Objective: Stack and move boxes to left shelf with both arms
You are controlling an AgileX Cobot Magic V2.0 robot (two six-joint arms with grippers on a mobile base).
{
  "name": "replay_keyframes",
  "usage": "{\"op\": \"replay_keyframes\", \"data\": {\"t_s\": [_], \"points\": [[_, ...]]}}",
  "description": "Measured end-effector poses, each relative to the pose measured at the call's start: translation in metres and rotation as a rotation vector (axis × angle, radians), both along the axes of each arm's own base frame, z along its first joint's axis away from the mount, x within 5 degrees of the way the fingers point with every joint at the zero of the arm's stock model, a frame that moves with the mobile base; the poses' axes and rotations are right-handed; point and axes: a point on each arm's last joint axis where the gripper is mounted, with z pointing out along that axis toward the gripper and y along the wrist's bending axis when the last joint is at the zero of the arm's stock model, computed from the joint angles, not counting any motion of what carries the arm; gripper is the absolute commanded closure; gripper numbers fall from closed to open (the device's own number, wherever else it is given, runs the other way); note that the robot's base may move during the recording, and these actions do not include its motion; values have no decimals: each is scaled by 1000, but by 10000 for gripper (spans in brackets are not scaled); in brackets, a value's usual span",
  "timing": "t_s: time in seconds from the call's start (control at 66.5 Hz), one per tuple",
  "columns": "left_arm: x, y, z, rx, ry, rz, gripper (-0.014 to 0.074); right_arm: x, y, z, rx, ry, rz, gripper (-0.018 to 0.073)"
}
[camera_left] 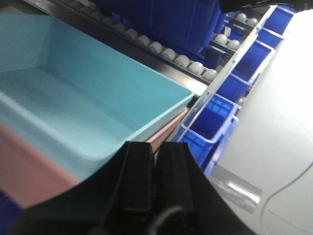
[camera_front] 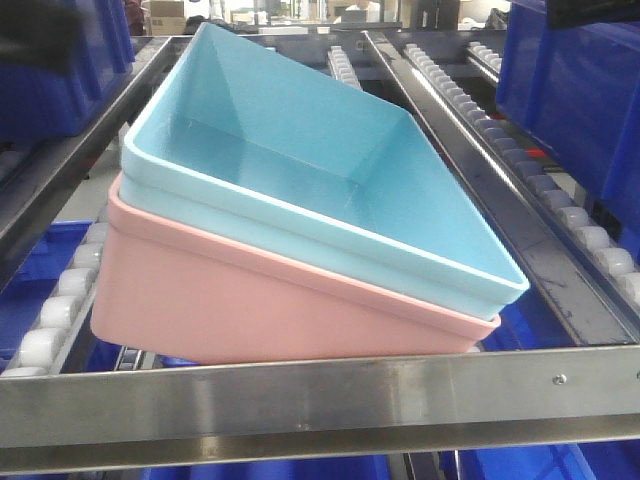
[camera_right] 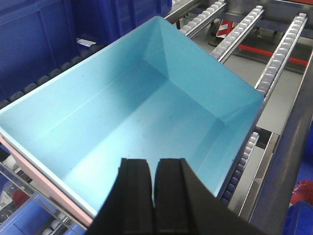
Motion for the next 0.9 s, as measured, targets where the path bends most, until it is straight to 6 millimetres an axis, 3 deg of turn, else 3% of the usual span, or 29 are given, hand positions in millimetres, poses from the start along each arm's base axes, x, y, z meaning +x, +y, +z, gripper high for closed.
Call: {"op": "replay_keyframes", "data": {"t_s": [0.18, 0.406, 0.707, 0.902], "points": [[-23, 54, -41, -85, -86, 180, 599, 0, 0, 0, 0, 0, 0, 506], [-34, 86, -75, -178, -174, 488, 599, 0, 0, 0, 0, 0, 0, 506], [-28, 107, -92, -164, -232, 873, 599, 0, 0, 0, 0, 0, 0, 506], [-28, 113, -84, -211, -349, 952, 599, 0, 0, 0, 0, 0, 0, 506]]}}
